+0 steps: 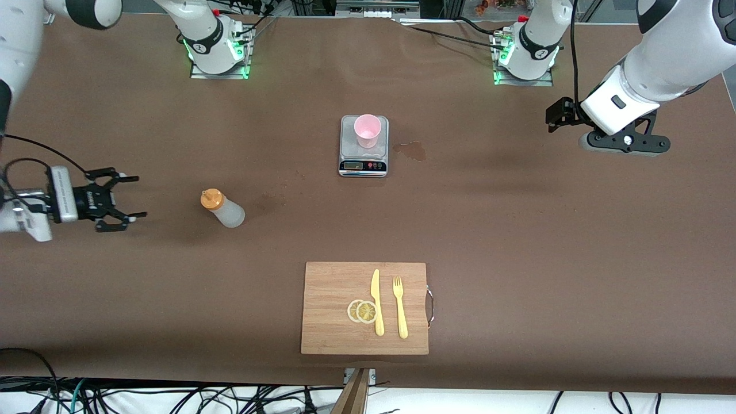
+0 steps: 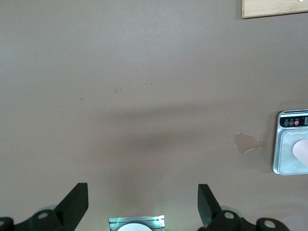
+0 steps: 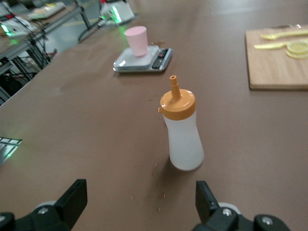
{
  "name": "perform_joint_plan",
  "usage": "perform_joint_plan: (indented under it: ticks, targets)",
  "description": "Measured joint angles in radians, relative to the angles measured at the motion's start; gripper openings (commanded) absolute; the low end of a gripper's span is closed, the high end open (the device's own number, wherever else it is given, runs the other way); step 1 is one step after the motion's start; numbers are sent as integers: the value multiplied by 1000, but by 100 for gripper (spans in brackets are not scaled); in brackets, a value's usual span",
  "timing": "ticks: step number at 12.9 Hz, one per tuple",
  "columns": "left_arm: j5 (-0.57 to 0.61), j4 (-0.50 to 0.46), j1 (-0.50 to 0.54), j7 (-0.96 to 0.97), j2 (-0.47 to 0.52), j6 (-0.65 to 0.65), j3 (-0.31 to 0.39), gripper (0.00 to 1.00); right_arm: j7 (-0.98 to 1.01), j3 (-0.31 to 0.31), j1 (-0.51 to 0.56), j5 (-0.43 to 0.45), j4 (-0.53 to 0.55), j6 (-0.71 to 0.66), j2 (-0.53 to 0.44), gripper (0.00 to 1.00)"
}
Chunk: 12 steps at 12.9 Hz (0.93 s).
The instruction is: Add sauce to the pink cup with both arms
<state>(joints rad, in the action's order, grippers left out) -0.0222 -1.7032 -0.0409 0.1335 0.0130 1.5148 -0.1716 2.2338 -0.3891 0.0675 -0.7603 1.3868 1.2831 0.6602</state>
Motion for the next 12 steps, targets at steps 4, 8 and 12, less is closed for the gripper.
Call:
perform_joint_plan:
  ticks: [4, 8, 12]
  targets:
    - [0, 0, 1, 0, 0, 0, 0, 100, -350, 3, -64, 183, 60, 83, -219, 100]
    - [0, 0, 2, 0, 0, 0, 0, 100, -826, 10, -184, 362, 132, 148, -414, 100]
    - [0, 0, 2, 0, 0, 0, 0, 100, -1315, 26, -304, 502, 157, 161, -550, 100]
